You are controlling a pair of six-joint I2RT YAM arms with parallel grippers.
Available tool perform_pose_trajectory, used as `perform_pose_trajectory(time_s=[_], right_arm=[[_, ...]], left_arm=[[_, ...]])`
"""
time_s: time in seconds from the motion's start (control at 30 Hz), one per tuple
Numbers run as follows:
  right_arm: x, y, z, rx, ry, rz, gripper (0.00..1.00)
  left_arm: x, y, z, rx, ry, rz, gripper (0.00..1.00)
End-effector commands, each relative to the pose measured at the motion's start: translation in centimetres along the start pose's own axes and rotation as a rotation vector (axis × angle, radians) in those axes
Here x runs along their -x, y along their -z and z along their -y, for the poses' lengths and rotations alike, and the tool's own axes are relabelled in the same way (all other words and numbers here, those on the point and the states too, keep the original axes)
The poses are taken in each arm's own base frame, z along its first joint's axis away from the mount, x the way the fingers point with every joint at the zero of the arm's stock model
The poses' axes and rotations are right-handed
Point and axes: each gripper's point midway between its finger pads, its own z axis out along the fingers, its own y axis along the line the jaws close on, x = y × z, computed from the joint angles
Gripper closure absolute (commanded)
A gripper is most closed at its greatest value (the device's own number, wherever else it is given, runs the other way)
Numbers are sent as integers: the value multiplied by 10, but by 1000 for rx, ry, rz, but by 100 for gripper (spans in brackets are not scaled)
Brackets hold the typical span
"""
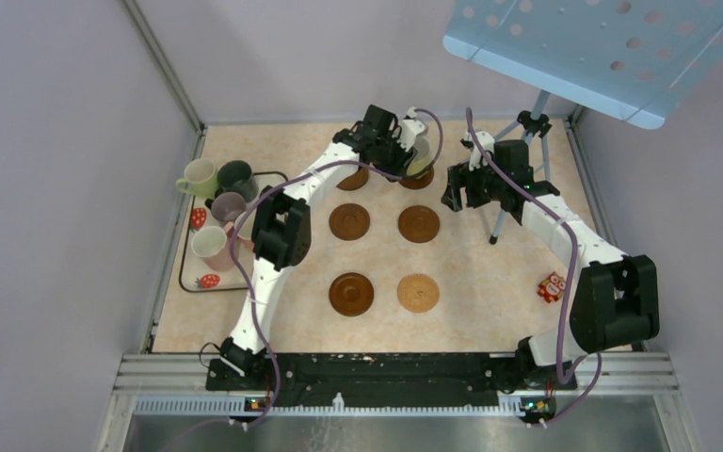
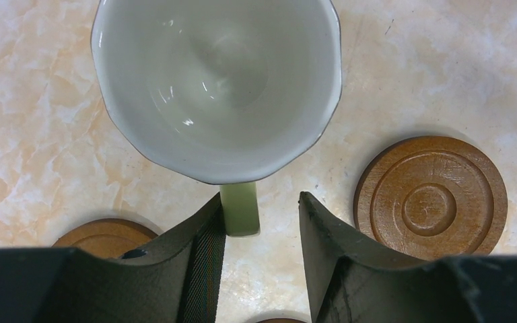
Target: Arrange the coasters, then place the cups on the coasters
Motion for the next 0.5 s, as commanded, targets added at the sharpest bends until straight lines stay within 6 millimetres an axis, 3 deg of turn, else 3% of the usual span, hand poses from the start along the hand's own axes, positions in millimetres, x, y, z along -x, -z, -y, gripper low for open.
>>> perform_pose_trajectory(time_s=[0.0,0.47], right_arm=[[14,9,0,4,22,49,28],[12,9,0,3,21,46,28]], left_arm=[[45,34,1,29,-34,112,51],[45,33,-2,43,-32,114,56]])
